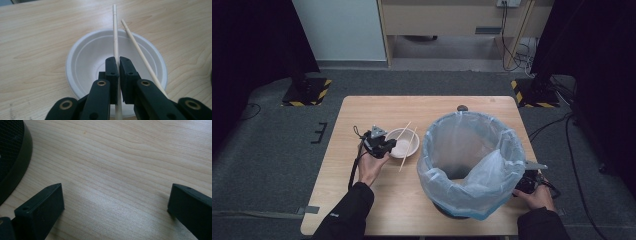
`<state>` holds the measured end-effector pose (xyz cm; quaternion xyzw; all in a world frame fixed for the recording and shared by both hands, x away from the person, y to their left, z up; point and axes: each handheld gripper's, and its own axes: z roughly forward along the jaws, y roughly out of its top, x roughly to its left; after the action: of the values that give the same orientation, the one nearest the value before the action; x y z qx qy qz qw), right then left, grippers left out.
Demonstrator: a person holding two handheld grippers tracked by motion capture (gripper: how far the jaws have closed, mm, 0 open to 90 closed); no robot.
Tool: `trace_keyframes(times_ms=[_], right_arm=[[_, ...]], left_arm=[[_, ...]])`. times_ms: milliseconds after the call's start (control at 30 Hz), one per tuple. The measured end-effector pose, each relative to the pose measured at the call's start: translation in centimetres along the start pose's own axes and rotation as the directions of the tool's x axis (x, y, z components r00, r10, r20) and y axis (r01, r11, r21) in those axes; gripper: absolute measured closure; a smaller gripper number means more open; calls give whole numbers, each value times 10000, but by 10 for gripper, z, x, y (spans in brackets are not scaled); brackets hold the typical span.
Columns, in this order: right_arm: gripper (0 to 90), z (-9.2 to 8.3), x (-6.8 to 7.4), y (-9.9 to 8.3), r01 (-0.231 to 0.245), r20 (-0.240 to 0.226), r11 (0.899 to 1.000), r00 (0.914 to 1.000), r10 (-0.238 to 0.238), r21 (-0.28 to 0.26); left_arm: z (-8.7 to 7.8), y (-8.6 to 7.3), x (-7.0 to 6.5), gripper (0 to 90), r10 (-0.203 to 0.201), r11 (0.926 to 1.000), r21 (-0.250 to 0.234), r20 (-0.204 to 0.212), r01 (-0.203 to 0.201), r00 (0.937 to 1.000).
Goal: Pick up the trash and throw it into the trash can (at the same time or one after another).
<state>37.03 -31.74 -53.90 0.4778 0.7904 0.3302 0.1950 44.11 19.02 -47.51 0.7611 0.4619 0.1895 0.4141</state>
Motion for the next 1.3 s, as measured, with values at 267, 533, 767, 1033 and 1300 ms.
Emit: trace_keyframes(times_ms=[267, 533, 767, 1033, 1300], right_arm=[[8, 0, 0, 0, 2, -3, 10000, 10000, -2, -4], [8, 0, 0, 0, 4, -2, 10000, 10000, -4, -3], [8, 0, 0, 0, -1, 1, 10000, 10000, 1, 0], [8, 0, 0, 0, 3, 2, 10000, 10000, -3, 0], [8, 0, 0, 0, 3, 0, 10000, 10000, -3, -1]], left_arm=[[-21, 13, 4, 854, -217, 9962, -839, 177, 231, 9996], [-41, 24, 7, 854, -517, 9837, -1703, 372, 573, 9980], [-61, 36, 6, 854, -523, 9666, -2478, 577, 650, 9970], [-90, 49, 7, 854, -537, 9343, -3472, 881, 811, 9947], [-113, 59, 4, 854, -416, 9010, -4257, 1074, 837, 9934]])
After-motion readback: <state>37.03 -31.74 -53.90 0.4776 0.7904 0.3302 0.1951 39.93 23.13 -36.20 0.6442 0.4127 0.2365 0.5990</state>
